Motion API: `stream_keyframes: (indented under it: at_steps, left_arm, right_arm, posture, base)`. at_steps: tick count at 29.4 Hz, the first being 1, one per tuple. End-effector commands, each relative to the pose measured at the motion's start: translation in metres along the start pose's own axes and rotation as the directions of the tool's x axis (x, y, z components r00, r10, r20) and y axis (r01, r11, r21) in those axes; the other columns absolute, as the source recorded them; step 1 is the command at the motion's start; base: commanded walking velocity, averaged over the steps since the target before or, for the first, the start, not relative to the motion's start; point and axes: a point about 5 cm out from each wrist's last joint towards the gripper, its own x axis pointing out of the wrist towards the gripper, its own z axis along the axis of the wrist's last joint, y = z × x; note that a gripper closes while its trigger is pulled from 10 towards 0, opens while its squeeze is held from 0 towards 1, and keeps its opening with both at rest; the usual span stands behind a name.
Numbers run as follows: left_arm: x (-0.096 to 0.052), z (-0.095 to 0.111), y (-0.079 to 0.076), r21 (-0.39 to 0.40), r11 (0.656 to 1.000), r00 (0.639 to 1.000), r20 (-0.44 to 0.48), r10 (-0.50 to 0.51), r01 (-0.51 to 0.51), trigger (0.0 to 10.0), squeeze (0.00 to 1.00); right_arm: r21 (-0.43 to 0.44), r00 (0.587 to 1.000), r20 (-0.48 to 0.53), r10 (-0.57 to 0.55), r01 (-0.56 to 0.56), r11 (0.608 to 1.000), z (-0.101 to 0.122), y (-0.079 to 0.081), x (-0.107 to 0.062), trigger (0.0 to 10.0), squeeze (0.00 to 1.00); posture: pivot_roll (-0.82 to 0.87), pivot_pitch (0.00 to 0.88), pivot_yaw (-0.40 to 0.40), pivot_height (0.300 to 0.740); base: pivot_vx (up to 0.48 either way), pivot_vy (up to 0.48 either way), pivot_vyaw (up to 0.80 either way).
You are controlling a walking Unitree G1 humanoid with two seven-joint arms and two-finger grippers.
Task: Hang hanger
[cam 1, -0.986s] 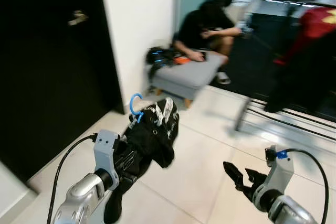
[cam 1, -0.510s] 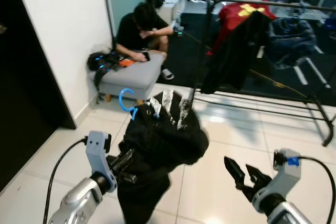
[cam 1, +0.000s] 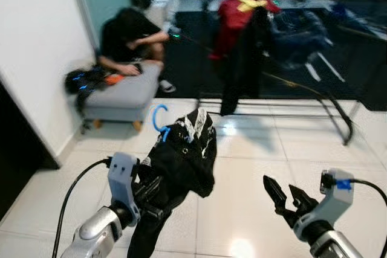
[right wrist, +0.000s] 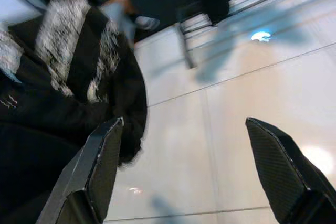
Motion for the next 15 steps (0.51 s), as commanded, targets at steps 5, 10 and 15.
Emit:
stream_keyframes:
  at_steps: [5,10,15]
  left_arm:
    - [0.0031,0.0186,-0.0019,0.083,0.996,0.997,0.065,-0.029,0.024,10.0,0.00]
    - [0.0045,0.0183,-0.0048,0.098,0.994,0.998,0.054,-0.046,0.040,10.0,0.00]
    - [0.0042,0.0179,-0.0053,0.106,0.993,0.997,0.048,-0.053,0.048,10.0,0.00]
  right_arm:
    - [-0.005,0.999,0.021,0.035,-0.035,0.999,0.0009,0.0091,0.0039,10.0,0.00]
    - [-0.005,0.999,0.029,0.035,-0.035,0.999,0.0012,0.0093,0.0043,10.0,0.00]
    - [-0.004,0.999,0.032,0.037,-0.037,0.999,0.0011,0.0101,0.0045,10.0,0.00]
  posture:
    - [-0.11,0.006,0.044,0.740]
    - [-0.11,0.006,0.047,0.740]
    - [-0.11,0.006,0.049,0.740]
  base:
    - [0.480,0.000,-0.77]
    - [0.480,0.000,-0.77]
    - [0.480,0.000,-0.77]
